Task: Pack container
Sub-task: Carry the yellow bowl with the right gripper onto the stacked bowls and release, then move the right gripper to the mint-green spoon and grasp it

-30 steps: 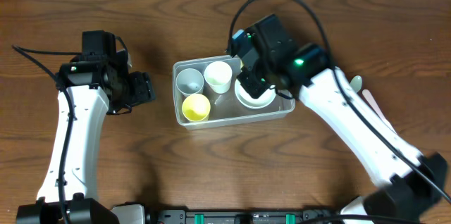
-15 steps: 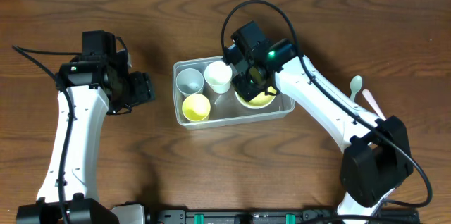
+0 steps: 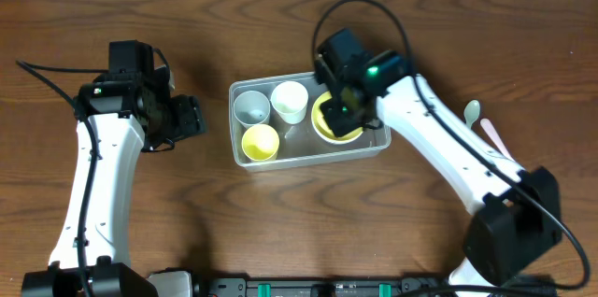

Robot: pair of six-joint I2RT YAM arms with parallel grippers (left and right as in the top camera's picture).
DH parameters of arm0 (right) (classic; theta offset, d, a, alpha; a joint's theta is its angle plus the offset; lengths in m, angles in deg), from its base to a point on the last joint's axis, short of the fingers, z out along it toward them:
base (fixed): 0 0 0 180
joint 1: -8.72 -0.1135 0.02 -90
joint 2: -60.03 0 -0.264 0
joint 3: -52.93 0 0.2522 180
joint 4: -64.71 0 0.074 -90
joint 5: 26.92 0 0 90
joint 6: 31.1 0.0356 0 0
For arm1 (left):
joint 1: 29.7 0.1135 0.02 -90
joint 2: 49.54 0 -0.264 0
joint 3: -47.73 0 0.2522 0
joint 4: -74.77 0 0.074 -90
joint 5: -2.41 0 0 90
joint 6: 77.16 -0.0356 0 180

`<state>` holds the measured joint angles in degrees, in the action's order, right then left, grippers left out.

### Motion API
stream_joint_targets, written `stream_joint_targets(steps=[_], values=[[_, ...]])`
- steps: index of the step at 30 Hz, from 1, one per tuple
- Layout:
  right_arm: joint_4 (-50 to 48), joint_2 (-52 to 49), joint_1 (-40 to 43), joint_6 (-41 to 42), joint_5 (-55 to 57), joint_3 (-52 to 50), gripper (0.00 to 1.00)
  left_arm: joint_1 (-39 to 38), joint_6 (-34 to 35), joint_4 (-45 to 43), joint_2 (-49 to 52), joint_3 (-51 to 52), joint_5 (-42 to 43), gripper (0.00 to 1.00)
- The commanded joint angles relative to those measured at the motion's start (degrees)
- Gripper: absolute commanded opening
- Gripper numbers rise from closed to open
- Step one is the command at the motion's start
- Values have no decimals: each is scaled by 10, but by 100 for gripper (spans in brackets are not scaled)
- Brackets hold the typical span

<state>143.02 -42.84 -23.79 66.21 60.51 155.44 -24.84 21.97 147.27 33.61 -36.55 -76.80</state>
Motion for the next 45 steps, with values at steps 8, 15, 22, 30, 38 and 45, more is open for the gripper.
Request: stream_joint_targets(steps=[8,15,22,30,38,45], values=[[-8,14,18,49,28,-56,17,2,-5,3,-1,0,2,74],[-30,14,33,75,28,-129,14,2,-5,3,-1,0,2,74],[-5,15,31,75,17,-135,11,2,-5,3,-1,0,2,74],[26,15,31,75,-25,-135,10,2,-5,3,-1,0,2,74],[21,15,31,75,-43,-135,8,2,-5,3,-1,0,2,74],[-17,41,55,74,9,-70,12,2,-5,3,-1,0,2,74]])
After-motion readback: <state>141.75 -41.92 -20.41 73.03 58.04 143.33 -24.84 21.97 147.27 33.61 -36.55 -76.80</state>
